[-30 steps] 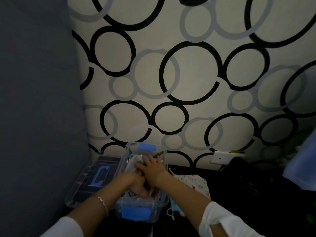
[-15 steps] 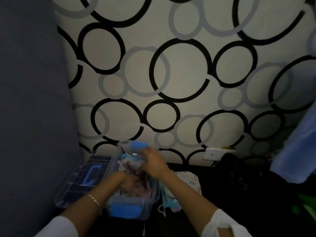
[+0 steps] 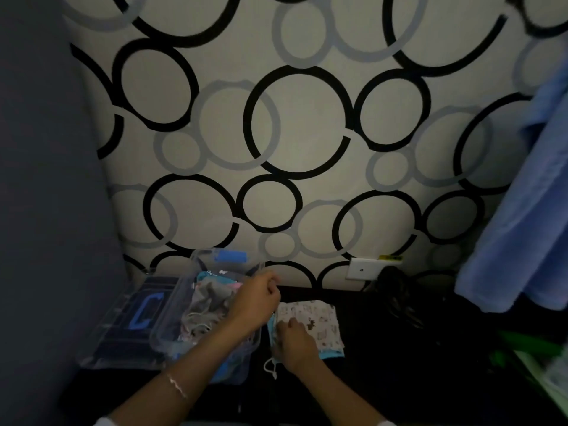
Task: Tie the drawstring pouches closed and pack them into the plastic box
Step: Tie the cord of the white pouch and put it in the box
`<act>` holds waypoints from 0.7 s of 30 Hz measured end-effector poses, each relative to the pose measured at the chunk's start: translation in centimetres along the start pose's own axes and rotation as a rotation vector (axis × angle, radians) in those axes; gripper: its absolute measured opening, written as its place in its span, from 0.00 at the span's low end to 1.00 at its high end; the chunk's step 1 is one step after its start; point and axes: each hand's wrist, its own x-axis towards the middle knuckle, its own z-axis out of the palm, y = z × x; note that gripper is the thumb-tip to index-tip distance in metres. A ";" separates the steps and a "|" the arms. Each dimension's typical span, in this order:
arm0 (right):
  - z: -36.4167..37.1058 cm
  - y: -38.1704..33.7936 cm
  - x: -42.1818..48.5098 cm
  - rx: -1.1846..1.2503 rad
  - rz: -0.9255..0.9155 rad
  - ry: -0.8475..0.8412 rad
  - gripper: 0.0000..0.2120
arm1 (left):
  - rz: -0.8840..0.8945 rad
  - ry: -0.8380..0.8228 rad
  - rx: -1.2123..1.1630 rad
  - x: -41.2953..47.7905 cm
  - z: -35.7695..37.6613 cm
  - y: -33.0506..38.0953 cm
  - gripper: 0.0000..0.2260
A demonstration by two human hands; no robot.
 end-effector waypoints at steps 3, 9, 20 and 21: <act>-0.6 0.5 0.0 -0.030 0.015 -0.042 0.11 | -0.018 -0.021 0.010 -0.6 1.2 0.2 0.11; -6.8 4.2 -1.5 0.291 -0.053 0.316 0.10 | 0.117 -0.123 0.043 -0.8 2.9 0.6 0.20; -16.9 10.6 -6.3 0.251 -0.334 0.686 0.05 | 0.361 -0.063 0.524 1.8 4.5 5.5 0.17; -16.9 10.8 -6.6 0.240 -0.338 0.685 0.05 | 0.360 -0.038 0.515 1.9 4.4 5.6 0.12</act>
